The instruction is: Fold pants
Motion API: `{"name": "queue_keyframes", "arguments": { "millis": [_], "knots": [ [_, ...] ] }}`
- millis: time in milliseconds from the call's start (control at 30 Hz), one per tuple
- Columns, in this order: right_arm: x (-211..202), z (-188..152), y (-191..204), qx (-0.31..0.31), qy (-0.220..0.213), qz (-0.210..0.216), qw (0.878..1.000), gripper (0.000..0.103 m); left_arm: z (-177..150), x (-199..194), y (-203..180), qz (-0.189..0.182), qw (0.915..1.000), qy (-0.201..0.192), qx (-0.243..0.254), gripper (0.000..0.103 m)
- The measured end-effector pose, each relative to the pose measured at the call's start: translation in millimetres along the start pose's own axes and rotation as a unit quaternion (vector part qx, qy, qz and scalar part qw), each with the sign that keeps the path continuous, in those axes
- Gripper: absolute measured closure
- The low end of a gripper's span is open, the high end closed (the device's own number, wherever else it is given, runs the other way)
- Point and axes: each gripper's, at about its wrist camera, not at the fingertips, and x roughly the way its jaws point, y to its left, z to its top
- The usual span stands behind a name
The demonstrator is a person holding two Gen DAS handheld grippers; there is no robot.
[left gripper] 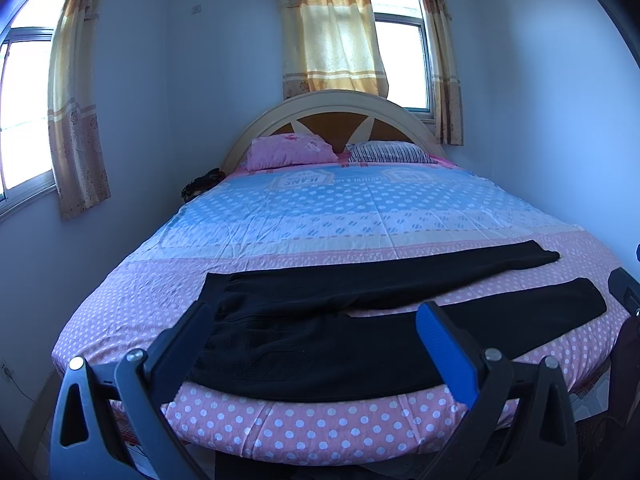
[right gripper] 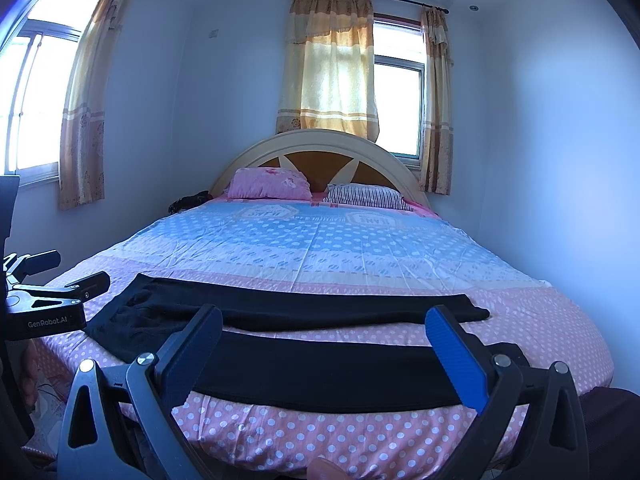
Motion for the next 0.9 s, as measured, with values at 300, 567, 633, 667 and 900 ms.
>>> {"name": "queue_keyframes", "arguments": {
  "millis": [300,567,633,667,900],
  "knots": [
    [0.4,-0.9,1.2,-0.001,0.001,0.000,1.000,0.001,-1.0,1.1,0.6,-0.001,1.0000,0.000,-0.001,0.000],
    [0.4,-1.4,1.6,-0.002,0.001,0.001,1.000,0.001,-1.6,1.2,0.5,-0.001,1.0000,0.000,-0.002,0.000],
    [0.6,-1.9,2.0,-0.002,0.002,0.000,1.000,0.001,-1.7,1.2,0.3,-0.001,1.0000,0.000,-0.002,0.000],
    [1.3,-2.4,2.8,-0.003,0.002,0.001,1.000,0.001,-1.3,1.2,0.3,-0.001,1.0000,0.000,-0.001,0.000],
    [1.3,-3.4,3.1,-0.004,0.004,0.003,1.000,0.001,-1.6,1.5,-0.9,-0.001,1.0000,0.001,-0.001,0.000]
  ]
}}
